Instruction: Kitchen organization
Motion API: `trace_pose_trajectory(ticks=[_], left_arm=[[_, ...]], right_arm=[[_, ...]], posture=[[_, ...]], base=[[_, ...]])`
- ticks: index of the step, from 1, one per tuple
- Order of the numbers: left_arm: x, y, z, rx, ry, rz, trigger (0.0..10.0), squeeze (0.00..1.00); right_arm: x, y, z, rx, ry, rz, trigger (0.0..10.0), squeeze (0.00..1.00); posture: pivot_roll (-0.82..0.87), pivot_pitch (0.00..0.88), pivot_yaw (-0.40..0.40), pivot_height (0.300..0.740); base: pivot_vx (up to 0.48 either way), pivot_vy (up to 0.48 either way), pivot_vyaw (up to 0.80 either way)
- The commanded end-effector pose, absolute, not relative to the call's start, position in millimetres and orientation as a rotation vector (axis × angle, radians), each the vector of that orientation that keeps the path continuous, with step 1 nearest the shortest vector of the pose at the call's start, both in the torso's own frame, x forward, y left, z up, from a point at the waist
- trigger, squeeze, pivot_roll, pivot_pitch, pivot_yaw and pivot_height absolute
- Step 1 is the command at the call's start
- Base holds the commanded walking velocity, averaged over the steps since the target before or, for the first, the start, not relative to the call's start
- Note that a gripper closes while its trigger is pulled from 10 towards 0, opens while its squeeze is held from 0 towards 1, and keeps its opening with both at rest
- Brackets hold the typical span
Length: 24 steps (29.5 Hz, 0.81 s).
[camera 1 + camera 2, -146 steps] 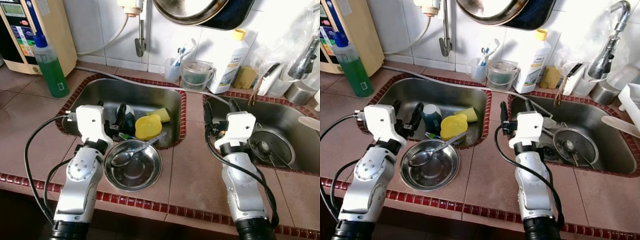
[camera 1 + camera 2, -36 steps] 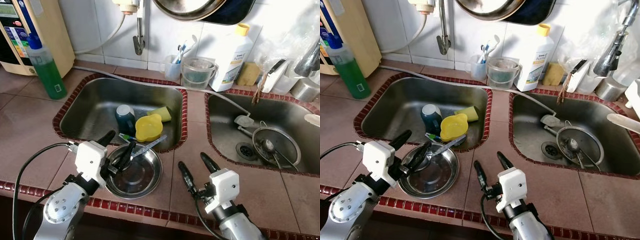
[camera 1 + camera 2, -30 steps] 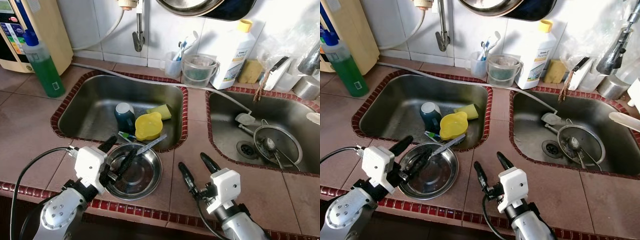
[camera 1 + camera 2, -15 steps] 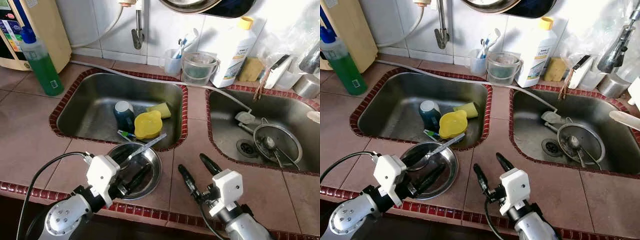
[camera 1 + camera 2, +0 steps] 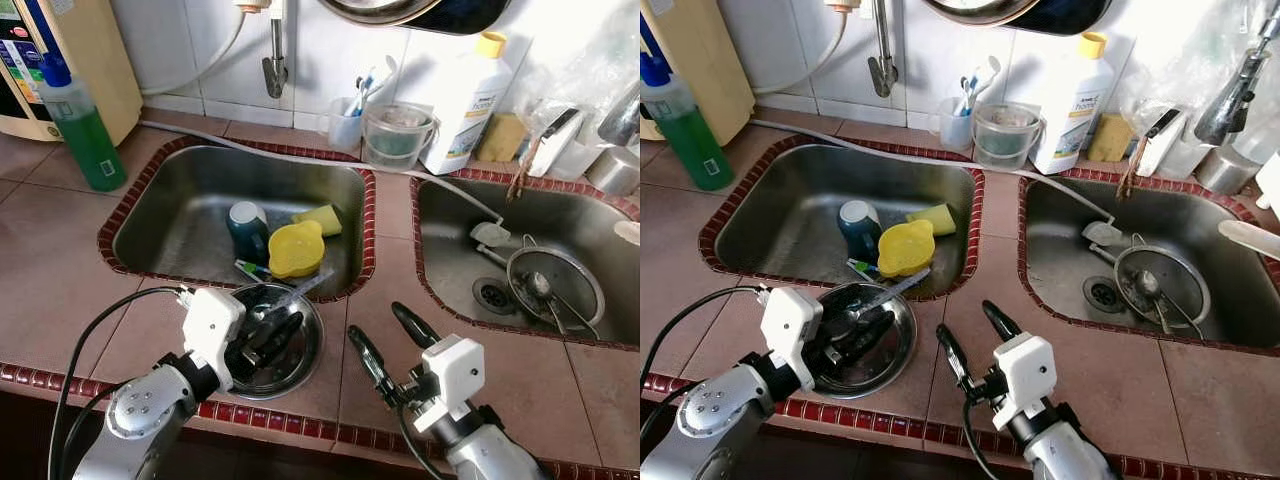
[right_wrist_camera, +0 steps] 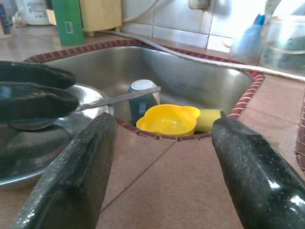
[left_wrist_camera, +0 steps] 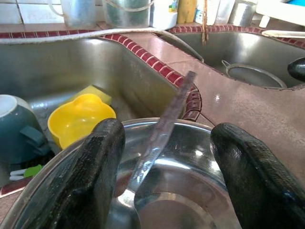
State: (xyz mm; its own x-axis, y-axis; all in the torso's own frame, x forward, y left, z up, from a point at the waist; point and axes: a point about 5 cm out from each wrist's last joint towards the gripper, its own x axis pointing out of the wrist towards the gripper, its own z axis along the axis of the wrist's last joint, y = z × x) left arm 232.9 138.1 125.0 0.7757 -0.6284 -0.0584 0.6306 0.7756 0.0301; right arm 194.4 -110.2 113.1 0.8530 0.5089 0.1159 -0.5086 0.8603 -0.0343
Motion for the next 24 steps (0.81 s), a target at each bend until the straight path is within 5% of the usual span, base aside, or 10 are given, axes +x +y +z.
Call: trace_pose_trajectory(ticks=[1,24], left_arm=[[233.1,137.0,119.3,0.063,0.089,-0.682,10.0,0.00],[232.3,132.0,136.9,0.160,0.060,-0.758,10.0,0.00]], right_arm=[[190.2,-109.8,118.4,0.006,-0.132,0.542,10.0,0.00],[185.0,-115.0,115.9,-0.009,-0.101,0.549,10.0,0.00]], posture=[[-0.15,0.138,-0.039,0.740],[-0.16,0.141,-0.032,0.740]], base=[[0.000,0.000,0.00],[0.000,0.000,0.00]])
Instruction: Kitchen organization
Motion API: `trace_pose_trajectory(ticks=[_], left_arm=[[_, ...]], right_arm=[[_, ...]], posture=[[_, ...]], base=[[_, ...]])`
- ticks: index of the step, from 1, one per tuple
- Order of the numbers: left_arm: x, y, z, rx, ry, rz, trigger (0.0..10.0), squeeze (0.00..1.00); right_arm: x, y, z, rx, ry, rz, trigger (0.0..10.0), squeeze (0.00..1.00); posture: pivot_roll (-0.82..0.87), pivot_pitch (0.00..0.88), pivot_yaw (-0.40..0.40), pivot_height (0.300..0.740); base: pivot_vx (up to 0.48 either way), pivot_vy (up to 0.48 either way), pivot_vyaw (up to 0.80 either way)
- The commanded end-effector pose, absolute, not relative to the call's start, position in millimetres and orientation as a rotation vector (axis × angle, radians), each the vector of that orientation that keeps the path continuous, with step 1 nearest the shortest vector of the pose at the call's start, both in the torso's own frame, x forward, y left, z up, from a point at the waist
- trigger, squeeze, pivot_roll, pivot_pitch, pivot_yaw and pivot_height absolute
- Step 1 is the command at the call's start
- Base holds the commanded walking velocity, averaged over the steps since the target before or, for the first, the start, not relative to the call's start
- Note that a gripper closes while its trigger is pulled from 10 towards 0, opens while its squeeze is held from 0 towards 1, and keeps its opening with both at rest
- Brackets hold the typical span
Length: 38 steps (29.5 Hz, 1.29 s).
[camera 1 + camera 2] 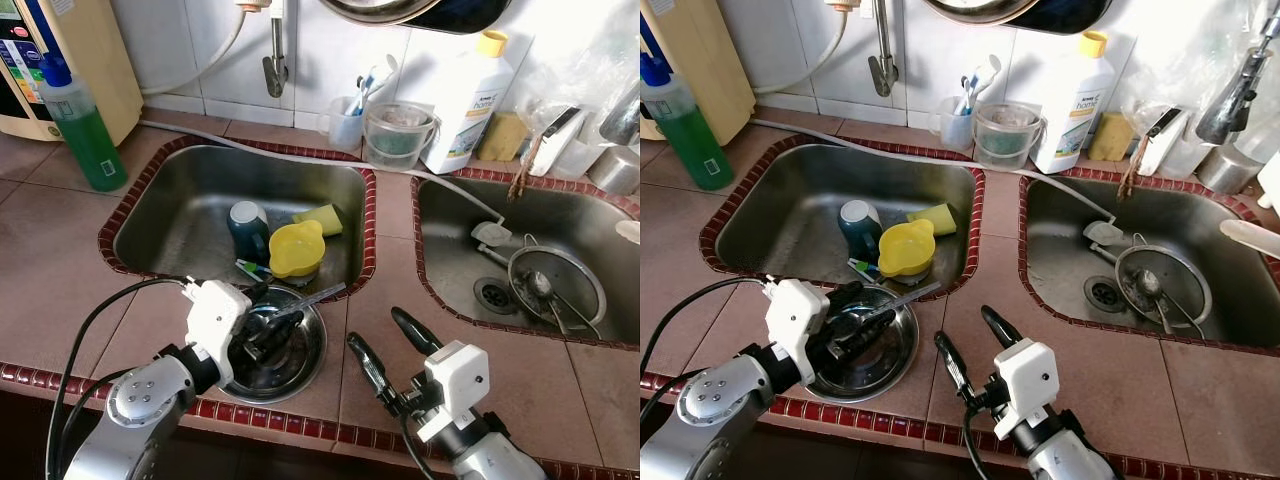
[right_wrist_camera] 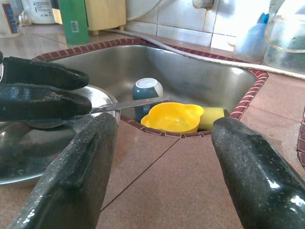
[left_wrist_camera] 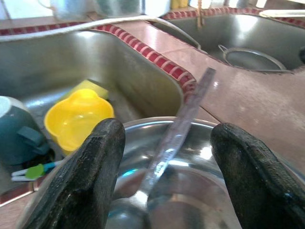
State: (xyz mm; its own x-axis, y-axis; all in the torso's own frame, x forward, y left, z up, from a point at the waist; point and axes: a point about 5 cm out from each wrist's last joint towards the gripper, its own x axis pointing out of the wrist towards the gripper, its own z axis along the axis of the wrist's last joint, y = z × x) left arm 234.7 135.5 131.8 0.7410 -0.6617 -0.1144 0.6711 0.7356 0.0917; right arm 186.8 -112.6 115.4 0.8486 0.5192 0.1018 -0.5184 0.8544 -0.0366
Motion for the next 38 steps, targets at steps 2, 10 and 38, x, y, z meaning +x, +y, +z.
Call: trace_pose_trajectory(ticks=[2,10,38], left_arm=[[230.6,129.8,137.9,0.167,0.061,-0.777,10.0,0.00],[228.0,125.7,140.5,0.183,0.074,-0.815,10.0,0.00],[231.9,113.0,127.0,0.209,0.197,-0.785,10.0,0.00]], right_arm=[[184.7,-115.2,115.8,-0.010,-0.100,0.547,10.0,0.00],[184.0,-115.9,115.2,-0.012,-0.095,0.542,10.0,0.00],[179.0,-116.2,117.3,-0.008,-0.092,0.506,10.0,0.00]], posture=[[-0.16,0.143,-0.030,0.740],[-0.16,0.152,-0.020,0.740],[-0.19,0.165,0.002,0.740]], base=[[0.000,0.000,0.00],[0.000,0.000,0.00],[0.000,0.000,0.00]])
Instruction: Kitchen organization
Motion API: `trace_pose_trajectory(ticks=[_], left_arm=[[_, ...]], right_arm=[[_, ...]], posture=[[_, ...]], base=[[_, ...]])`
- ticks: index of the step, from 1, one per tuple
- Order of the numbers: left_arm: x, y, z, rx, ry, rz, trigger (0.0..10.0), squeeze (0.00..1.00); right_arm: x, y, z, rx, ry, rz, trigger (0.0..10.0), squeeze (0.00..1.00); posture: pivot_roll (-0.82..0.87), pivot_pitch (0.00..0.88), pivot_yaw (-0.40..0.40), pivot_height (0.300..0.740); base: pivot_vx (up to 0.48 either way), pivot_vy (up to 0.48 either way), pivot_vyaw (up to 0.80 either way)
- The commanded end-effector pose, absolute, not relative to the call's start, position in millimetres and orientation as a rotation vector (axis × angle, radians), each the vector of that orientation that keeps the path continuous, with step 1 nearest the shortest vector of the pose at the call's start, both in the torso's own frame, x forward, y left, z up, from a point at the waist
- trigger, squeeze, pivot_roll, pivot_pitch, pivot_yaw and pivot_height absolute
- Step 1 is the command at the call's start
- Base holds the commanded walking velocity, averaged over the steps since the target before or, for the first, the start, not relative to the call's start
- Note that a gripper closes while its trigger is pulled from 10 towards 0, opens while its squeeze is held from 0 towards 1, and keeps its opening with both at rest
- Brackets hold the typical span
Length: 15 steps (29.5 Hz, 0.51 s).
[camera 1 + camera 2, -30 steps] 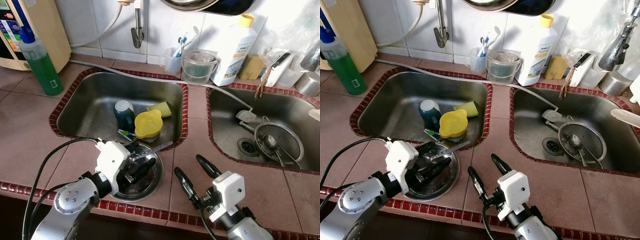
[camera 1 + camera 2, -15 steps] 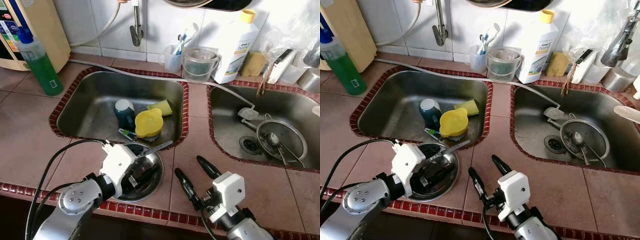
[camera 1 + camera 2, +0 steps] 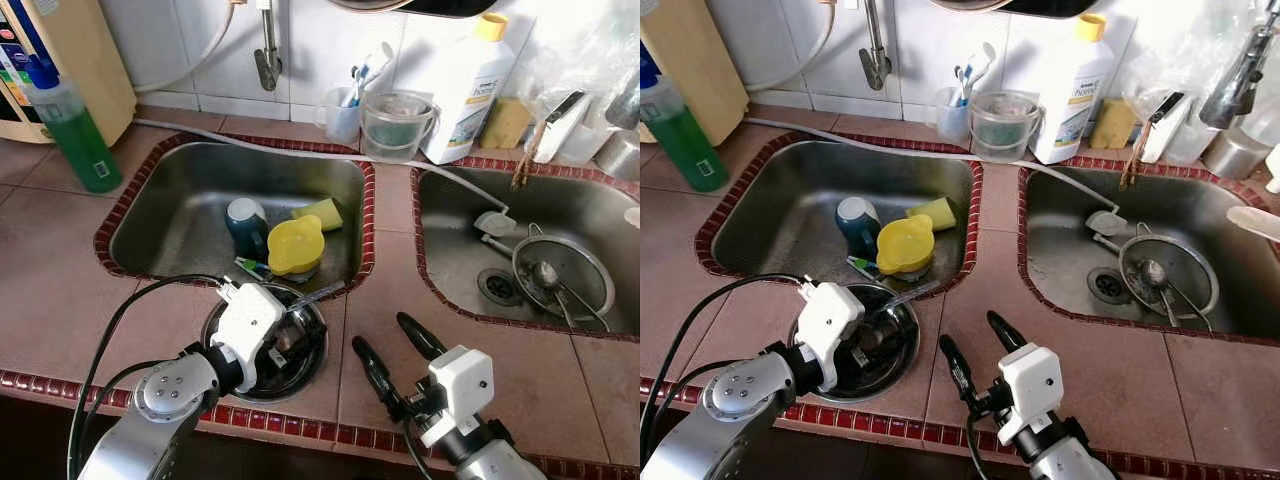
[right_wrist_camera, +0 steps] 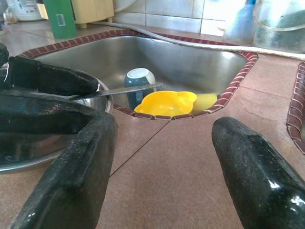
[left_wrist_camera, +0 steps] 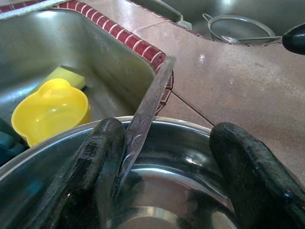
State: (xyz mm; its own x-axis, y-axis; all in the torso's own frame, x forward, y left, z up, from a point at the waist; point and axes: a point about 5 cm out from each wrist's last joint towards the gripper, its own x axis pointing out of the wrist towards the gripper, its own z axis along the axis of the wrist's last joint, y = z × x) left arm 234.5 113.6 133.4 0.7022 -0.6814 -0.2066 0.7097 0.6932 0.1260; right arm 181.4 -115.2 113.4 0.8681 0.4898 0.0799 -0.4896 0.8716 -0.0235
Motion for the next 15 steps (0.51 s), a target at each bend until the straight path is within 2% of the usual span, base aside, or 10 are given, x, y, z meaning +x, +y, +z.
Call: trace_pose_trajectory(ticks=[1,10,11,12,13,14,15], left_arm=[[231.2,113.1,126.9,0.209,0.200,-0.790,10.0,0.00],[231.9,116.2,126.3,0.216,0.205,-0.767,10.0,0.00],[231.7,116.5,126.9,0.208,0.206,-0.771,8.6,0.00],[232.0,116.9,127.1,0.207,0.205,-0.766,8.7,0.00],[232.0,116.9,127.1,0.205,0.205,-0.764,7.1,0.00],[231.5,116.6,127.0,0.193,0.208,-0.774,3.6,0.00],[231.1,116.3,127.1,0.187,0.205,-0.779,1.5,0.00]], right_arm=[[178.7,-116.3,117.2,-0.008,-0.091,0.505,10.0,0.00],[178.1,-116.1,116.4,-0.008,-0.087,0.510,10.0,0.00],[178.0,-116.2,116.2,-0.009,-0.085,0.512,10.0,0.00],[178.0,-116.3,116.1,-0.009,-0.085,0.513,10.0,0.00],[178.0,-116.3,116.0,-0.010,-0.084,0.514,10.0,0.00],[178.0,-116.3,116.0,-0.011,-0.084,0.515,10.0,0.00],[178.0,-116.4,115.9,-0.011,-0.084,0.516,10.0,0.00]], posture=[[-0.19,0.166,0.002,0.740],[-0.18,0.162,-0.004,0.740],[-0.18,0.160,-0.007,0.740],[-0.18,0.159,-0.007,0.740],[-0.18,0.158,-0.008,0.740],[-0.18,0.157,-0.009,0.740],[-0.19,0.155,-0.010,0.740]], base=[[0.000,0.000,0.00],[0.000,0.000,0.00],[0.000,0.000,0.00],[0.000,0.000,0.00],[0.000,0.000,0.00],[0.000,0.000,0.00],[0.000,0.000,0.00]])
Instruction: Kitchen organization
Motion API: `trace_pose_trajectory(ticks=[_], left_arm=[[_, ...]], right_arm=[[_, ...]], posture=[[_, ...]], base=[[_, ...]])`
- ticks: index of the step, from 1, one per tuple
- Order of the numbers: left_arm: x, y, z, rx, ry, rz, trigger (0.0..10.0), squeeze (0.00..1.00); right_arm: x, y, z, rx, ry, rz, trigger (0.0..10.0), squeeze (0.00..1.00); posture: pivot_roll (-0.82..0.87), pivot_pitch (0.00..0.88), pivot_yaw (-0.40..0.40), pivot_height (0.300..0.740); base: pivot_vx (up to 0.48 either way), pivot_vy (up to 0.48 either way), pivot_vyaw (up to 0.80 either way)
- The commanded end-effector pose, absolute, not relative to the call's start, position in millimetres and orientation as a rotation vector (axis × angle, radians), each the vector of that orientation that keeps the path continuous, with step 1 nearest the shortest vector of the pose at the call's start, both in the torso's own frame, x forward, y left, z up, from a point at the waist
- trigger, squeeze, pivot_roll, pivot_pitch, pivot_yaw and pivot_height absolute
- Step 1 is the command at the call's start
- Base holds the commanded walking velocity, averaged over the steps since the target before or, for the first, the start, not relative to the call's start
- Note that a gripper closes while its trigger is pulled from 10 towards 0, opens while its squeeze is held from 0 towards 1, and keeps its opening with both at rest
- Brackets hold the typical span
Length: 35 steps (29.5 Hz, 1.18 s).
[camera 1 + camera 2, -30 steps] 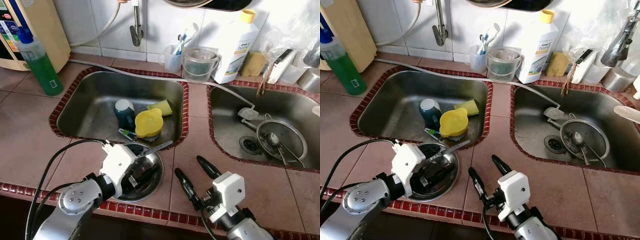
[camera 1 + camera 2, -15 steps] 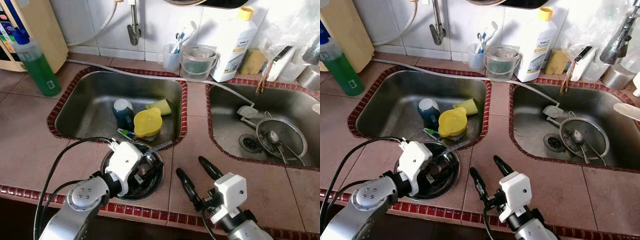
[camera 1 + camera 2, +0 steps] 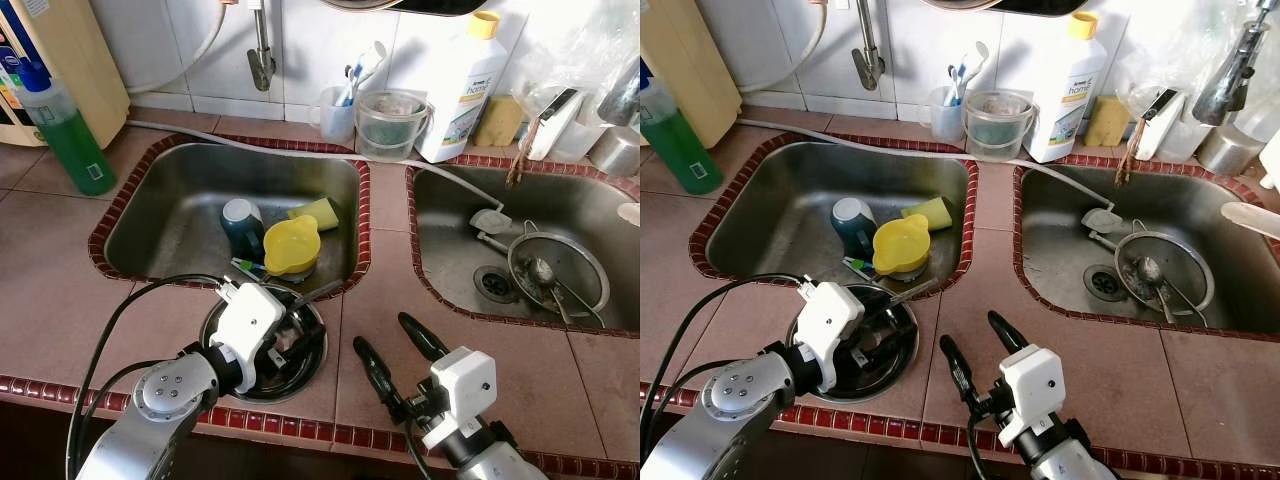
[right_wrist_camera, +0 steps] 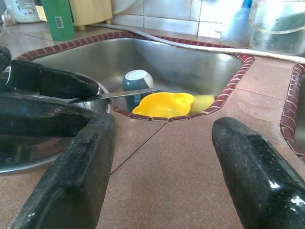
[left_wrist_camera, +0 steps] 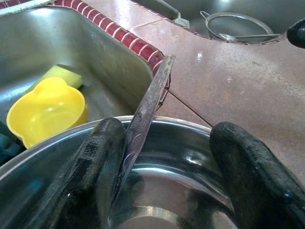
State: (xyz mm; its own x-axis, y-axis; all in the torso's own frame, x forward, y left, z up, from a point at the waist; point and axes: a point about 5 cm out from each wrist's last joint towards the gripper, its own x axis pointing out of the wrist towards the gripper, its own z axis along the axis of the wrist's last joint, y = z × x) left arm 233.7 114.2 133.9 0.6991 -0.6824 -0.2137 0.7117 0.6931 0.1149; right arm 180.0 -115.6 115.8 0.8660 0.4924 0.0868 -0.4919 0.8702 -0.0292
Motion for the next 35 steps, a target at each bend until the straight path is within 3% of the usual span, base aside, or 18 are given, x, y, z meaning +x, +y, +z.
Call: trace_pose_trajectory(ticks=[1,35], left_arm=[[230.9,116.1,127.3,0.182,0.204,-0.782,0.2,0.00],[229.3,114.4,130.2,0.134,0.190,-0.795,0.0,0.00]], right_arm=[[178.0,-116.5,115.9,-0.012,-0.084,0.517,10.0,0.00],[180.6,-121.2,116.7,-0.031,-0.084,0.522,10.0,0.00]], posture=[[-0.19,0.154,-0.011,0.740],[-0.19,0.154,-0.025,0.740]], base=[[0.000,0.000,0.00],[0.000,0.000,0.00]])
